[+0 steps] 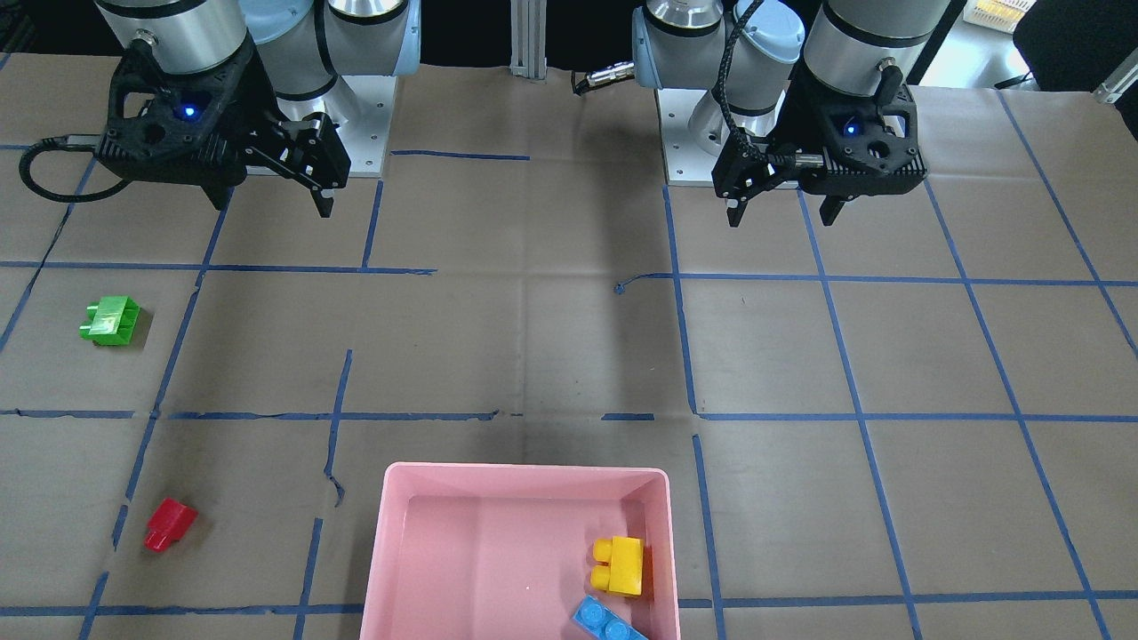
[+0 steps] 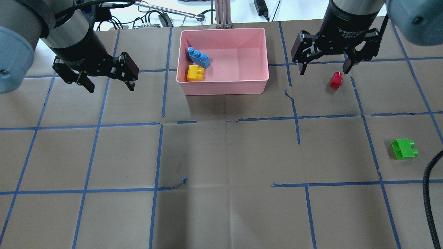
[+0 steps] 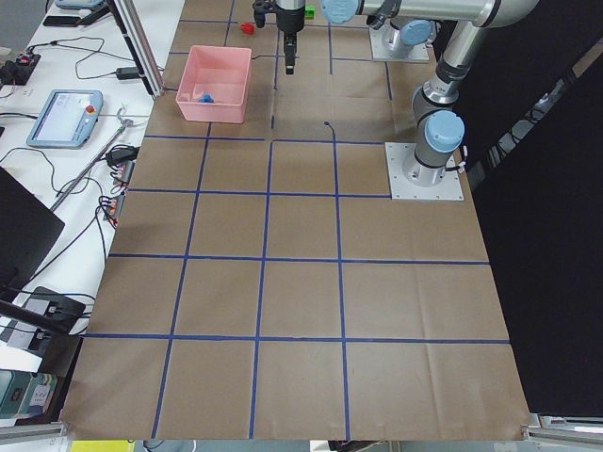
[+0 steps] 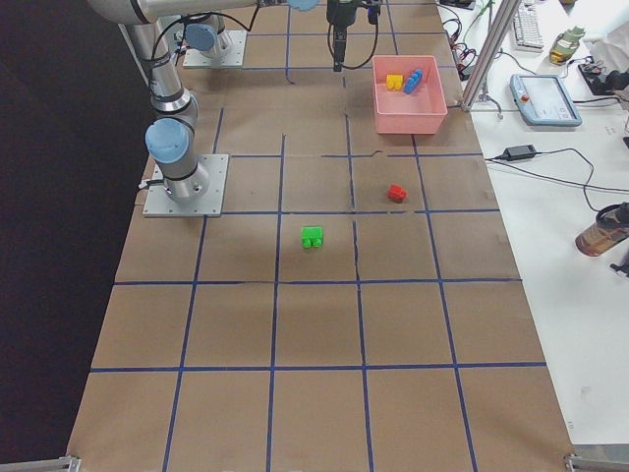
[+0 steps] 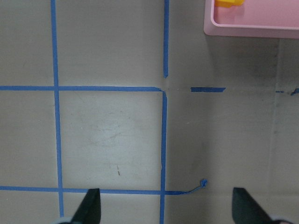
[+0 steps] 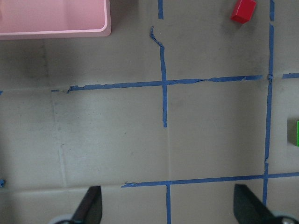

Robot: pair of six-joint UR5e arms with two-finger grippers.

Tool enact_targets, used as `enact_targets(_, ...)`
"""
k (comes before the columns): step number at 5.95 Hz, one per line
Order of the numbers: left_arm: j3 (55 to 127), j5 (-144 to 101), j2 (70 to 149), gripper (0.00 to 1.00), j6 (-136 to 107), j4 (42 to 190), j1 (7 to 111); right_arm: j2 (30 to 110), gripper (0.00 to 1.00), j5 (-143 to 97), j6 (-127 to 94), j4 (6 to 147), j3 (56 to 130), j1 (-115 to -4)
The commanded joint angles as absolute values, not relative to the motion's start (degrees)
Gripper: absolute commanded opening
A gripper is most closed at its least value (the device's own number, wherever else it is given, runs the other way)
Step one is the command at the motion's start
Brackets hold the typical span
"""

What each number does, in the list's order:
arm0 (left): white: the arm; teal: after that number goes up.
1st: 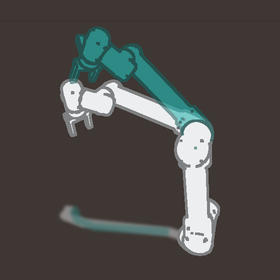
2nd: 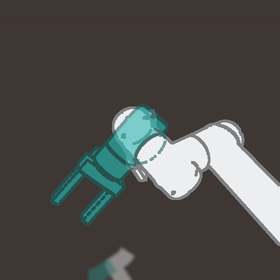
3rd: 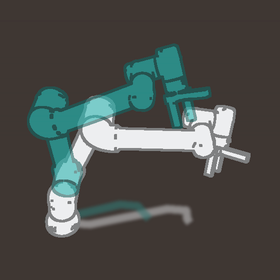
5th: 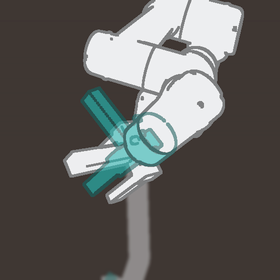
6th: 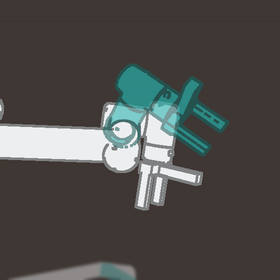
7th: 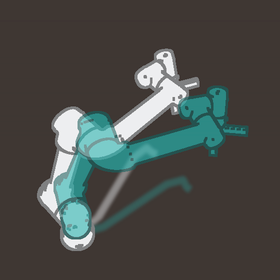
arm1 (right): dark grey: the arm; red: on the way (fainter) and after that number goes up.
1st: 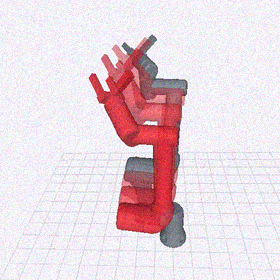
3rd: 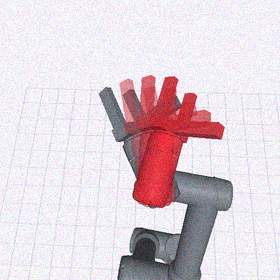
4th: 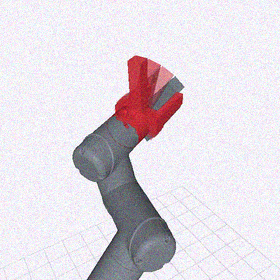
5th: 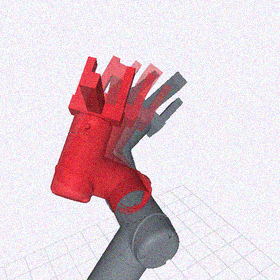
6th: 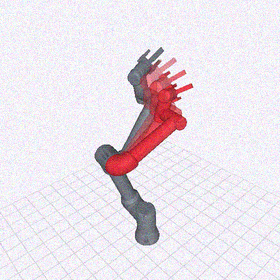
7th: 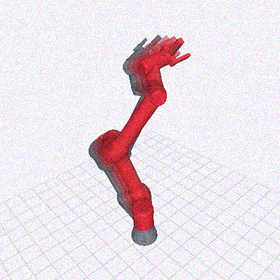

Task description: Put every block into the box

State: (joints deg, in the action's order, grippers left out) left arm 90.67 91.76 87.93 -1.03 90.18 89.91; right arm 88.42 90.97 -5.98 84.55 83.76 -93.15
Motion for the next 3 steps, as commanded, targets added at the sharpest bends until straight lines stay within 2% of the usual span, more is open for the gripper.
enact_targets(1, 90.53, 91.67, 87.89, 1.00, -1.05, 90.26, 89.91, 88.42, 1.00, 90.97, -5.98, 84.55, 83.76, -93.16)
enact_targets(3, 90.53, 91.76, 88.59, 1.00, -1.23, 90.18, 89.91, 88.42, 1.00, 90.88, -5.98, 84.55, 83.76, -93.25)
